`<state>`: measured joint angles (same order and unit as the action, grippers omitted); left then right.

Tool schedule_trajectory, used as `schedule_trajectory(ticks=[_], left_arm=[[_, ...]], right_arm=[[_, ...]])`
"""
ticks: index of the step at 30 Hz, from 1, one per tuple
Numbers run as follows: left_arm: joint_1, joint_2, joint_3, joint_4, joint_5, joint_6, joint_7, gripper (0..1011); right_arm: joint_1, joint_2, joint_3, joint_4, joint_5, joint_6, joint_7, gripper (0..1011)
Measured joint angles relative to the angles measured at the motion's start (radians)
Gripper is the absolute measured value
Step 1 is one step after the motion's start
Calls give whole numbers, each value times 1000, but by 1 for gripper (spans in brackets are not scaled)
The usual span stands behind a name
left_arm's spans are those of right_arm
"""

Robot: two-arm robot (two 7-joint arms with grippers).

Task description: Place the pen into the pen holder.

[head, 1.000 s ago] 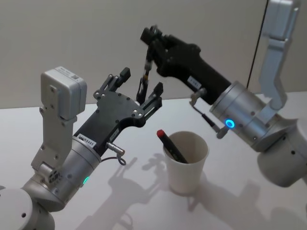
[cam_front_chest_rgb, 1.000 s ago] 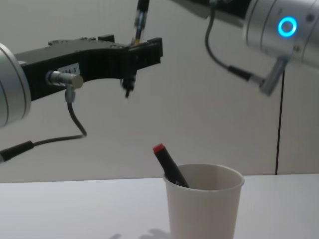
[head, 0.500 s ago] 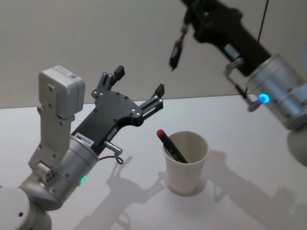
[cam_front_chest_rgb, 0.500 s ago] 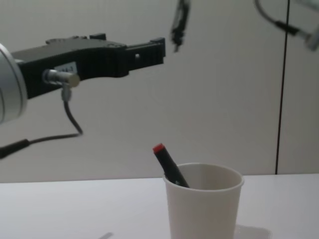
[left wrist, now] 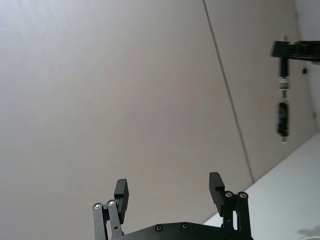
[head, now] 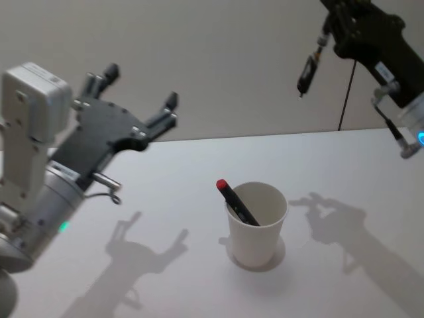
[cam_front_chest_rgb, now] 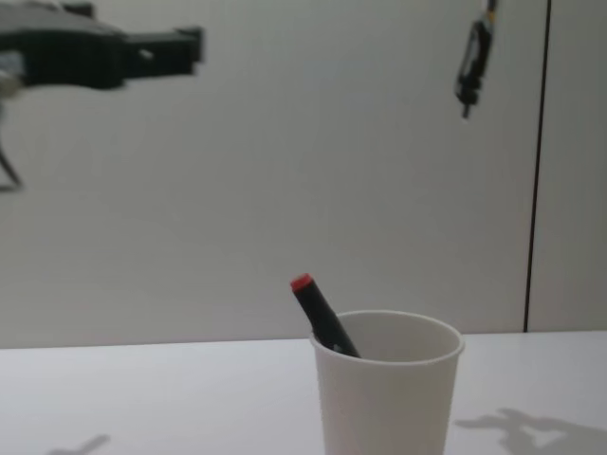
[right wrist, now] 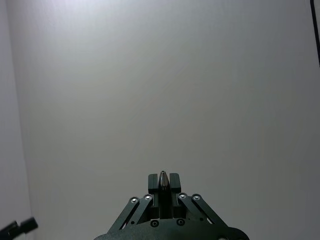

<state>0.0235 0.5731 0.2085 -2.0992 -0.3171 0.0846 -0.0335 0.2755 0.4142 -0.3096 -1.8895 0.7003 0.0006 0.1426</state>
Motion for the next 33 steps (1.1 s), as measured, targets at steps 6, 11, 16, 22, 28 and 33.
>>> schedule_trajectory(ticks=[6,11,16,22,28,33], left_arm=[[9,74,-71,-30,-1,21,37,1001],[15,114,-111,-46,-2,32,58,1001],[18,138,-134,-55,-4,38,69,1001],[21,159,-156,-63,-6,43,78,1001],[23,171,-169,-68,-7,47,84,1001],[23,178,-176,-71,-7,49,88,1001]], right_arm=[[-29,30,11,-13,32,19,5,118],[-45,41,11,-18,52,37,27,118],[-59,46,3,-19,78,62,67,118],[-69,44,-9,-18,97,87,105,118],[-75,38,-19,-13,98,93,124,118],[-74,26,-29,-3,73,81,123,118]])
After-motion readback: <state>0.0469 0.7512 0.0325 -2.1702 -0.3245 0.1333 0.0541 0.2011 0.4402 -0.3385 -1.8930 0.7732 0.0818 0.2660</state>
